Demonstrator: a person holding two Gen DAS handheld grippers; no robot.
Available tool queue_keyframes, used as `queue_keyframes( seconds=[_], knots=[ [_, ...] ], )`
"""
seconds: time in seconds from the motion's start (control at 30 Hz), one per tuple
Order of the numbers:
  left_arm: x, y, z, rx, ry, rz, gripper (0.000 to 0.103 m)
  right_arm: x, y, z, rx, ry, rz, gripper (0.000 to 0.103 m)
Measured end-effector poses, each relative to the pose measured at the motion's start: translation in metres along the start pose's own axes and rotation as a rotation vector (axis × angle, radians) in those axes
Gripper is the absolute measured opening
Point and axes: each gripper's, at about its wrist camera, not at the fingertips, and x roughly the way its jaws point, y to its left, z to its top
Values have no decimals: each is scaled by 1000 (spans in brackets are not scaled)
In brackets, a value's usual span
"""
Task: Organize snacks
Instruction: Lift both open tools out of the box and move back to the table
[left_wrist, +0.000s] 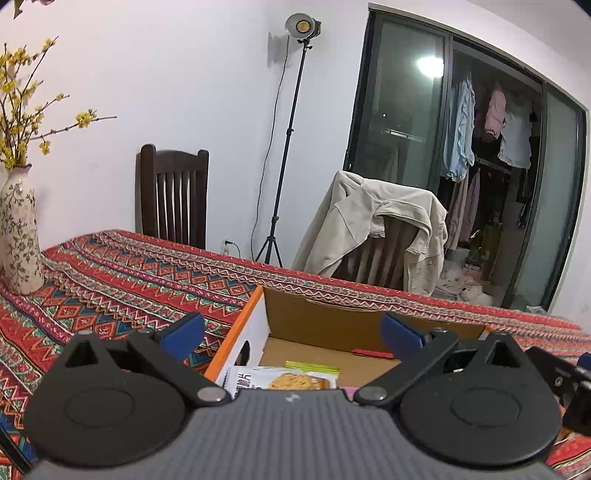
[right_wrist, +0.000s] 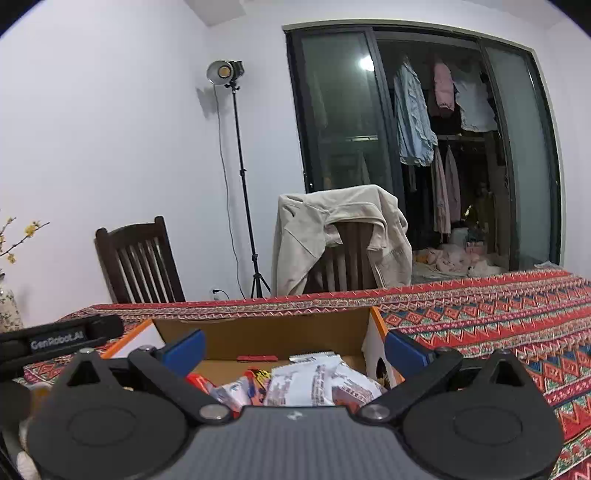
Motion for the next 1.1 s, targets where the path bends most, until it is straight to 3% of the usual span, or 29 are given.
queue_keyframes(
  seconds=[0.43,0.7,1.1],
  knots=[
    [-37,0,0,26,85,-21,103,-53,-10,9,-44,32,-17,103],
    [-74,-1,-24,101,127,-57,103,-82,-31,-19,-82,151,-31,103],
    [-105,18,-68,135,217,-75,103,-107,-49,-72,-114,309,-62,103]
  ],
)
